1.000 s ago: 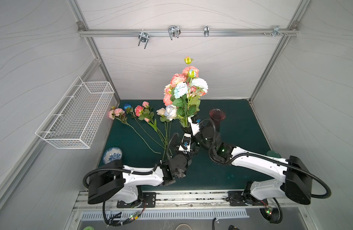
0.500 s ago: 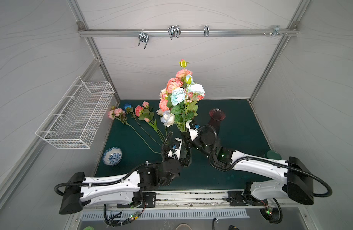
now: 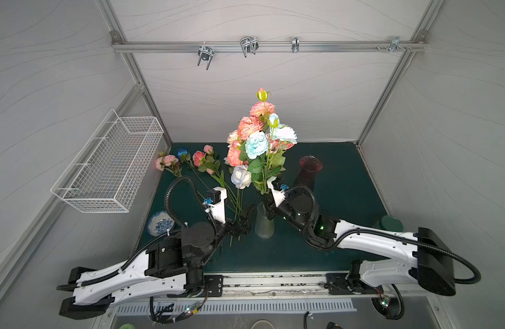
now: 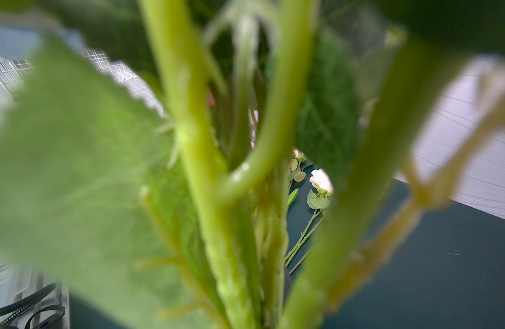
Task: Arrange flowers in a vase
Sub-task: Place the vase at the center of the table.
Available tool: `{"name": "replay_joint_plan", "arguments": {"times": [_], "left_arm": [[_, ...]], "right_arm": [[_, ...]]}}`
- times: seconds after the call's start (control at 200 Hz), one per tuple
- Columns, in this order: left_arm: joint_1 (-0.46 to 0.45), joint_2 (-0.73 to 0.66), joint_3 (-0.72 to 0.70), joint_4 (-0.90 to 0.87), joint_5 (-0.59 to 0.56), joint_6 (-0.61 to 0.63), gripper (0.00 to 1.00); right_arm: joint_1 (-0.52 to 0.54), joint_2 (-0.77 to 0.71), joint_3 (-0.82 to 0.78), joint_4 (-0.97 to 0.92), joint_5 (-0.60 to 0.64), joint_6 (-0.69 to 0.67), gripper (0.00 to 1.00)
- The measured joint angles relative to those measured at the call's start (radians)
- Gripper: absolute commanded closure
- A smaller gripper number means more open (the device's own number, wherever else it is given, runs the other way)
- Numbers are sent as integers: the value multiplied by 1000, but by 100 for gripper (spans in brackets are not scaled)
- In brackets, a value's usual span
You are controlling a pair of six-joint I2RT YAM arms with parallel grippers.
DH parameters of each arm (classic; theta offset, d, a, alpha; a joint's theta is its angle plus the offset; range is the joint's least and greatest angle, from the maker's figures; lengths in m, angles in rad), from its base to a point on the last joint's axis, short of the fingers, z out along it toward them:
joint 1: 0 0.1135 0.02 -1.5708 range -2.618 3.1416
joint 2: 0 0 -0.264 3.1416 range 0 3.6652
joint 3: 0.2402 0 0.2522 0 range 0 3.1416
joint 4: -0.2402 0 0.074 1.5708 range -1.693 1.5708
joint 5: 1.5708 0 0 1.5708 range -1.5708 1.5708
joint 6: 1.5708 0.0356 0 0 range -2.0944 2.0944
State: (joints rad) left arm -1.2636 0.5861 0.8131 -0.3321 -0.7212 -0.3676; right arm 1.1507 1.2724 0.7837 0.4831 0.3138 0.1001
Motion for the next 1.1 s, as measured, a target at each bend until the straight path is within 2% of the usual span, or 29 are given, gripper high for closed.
{"name": "replay_joint_plan", "arguments": {"times": [0.095,0.28,0.37,0.45,0.595,0.695,0.715,0.725,0.77,0.82,0.855,1.101], "left_arm": [[55,31,42,0,95,35,0],[285,89,56,12,299,5,0],[349,124,61,18,377,-14,1],[359,155,78,22,435,-23,1],[360,175,91,26,490,-30,1],[360,179,99,27,502,-34,9],[360,181,101,28,505,-34,10],[360,182,102,29,507,-33,10],[360,188,104,34,513,-37,12],[360,195,104,37,519,-38,13],[360,200,104,37,522,-38,13],[362,207,104,37,533,-38,12]], "right_arm": [[2,0,-8,-34,-4,-1,77],[10,-4,-60,-118,-8,6,66],[10,-19,-63,-139,-10,4,59],[11,-33,-64,-161,-13,4,58],[11,-54,-70,-185,-24,5,45],[13,-68,-80,-188,-34,6,36],[13,-71,-83,-187,-35,8,33],[14,-72,-84,-187,-37,7,27],[14,-80,-90,-187,-40,14,15],[14,-90,-98,-186,-43,16,5],[14,-97,-104,-186,-46,19,1],[15,-116,-137,-187,-39,40,1]]}}
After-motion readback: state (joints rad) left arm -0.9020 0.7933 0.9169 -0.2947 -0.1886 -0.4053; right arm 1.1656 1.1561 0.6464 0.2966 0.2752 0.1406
